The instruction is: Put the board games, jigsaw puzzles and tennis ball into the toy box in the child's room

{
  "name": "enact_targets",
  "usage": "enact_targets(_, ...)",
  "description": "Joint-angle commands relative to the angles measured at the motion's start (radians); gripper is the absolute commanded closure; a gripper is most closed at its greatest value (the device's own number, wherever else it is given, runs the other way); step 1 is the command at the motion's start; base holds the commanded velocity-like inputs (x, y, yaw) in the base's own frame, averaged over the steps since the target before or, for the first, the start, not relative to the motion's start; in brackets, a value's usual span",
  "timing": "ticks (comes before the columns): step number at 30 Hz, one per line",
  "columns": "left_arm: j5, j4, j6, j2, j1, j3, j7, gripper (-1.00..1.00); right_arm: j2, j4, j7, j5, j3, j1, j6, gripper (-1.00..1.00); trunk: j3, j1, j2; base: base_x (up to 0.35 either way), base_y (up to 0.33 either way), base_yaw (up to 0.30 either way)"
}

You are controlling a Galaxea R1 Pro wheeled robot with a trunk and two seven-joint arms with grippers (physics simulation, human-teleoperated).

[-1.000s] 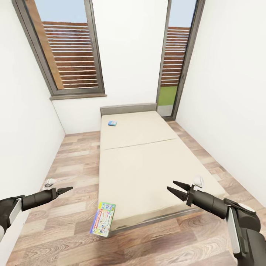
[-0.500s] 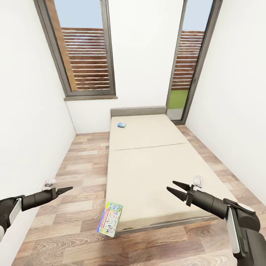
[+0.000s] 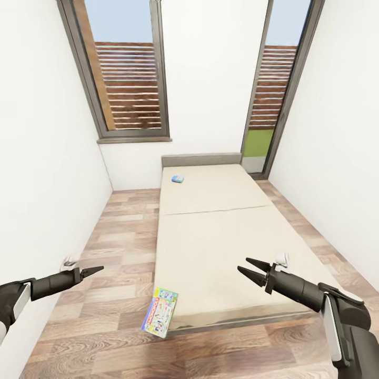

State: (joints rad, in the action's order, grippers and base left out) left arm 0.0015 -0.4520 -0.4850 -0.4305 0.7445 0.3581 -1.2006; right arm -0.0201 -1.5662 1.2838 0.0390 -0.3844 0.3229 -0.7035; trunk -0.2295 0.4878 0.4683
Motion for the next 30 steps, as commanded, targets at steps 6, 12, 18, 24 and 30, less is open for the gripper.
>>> enact_targets(6,0.0,0.001,-0.01,0.0,0.001,0.002,-0.004,-1.0,0.0,0.0,0.002,0.004,-0.001,0.001,-0.01,-1.0,0.005,0.0,0.002,0.0,-0.117,0.146)
enact_targets(12,0.0,0.0,-0.01,0.0,0.001,0.003,-0.004,-1.0,-0.001,0.0,0.002,0.004,-0.001,0.001,-0.01,-1.0,0.012,0.0,0.002,0.0,-0.074,0.14)
enact_targets(18,0.0,0.001,-0.01,0.0,0.001,0.004,-0.005,-1.0,0.0,0.0,0.002,0.004,-0.001,0.001,-0.01,-1.0,0.014,0.0,0.002,0.0,-0.019,0.05)
enact_targets(24,0.0,0.001,-0.01,0.0,0.001,0.004,-0.005,-1.0,0.0,0.0,0.002,0.004,-0.001,0.001,-0.01,-1.0,0.019,0.0,0.002,0.0,-0.004,0.066)
enact_targets(30,0.0,0.0,-0.012,0.0,0.001,0.005,-0.006,-1.0,0.0,0.0,0.002,0.003,-0.001,0.001,-0.01,-1.0,0.027,0.0,0.002,0.0,-0.001,0.119)
